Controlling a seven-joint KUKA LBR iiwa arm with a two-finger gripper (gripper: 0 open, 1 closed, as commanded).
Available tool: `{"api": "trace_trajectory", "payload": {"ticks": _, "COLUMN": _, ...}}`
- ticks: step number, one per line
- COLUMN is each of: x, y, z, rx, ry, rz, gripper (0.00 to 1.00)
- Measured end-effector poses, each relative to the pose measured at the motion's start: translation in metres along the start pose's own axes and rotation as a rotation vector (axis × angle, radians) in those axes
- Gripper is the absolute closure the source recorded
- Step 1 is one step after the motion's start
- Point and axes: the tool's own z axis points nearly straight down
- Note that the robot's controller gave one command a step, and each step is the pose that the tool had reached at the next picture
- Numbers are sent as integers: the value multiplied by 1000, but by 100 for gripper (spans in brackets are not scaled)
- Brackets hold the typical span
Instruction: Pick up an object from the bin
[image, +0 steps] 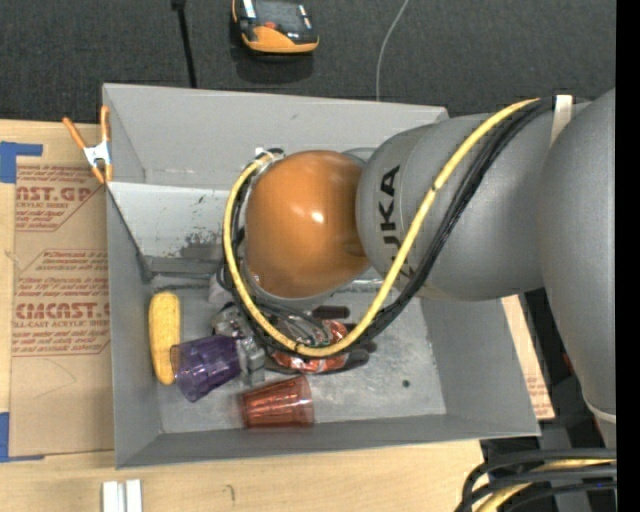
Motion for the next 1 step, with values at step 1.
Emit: {"api": "trace_trajectory", "payload": {"ticks": 1, "x": 1, "y": 5, "z": -66, "rx": 0, "ry": -1, "rz": 26, "gripper": 100}}
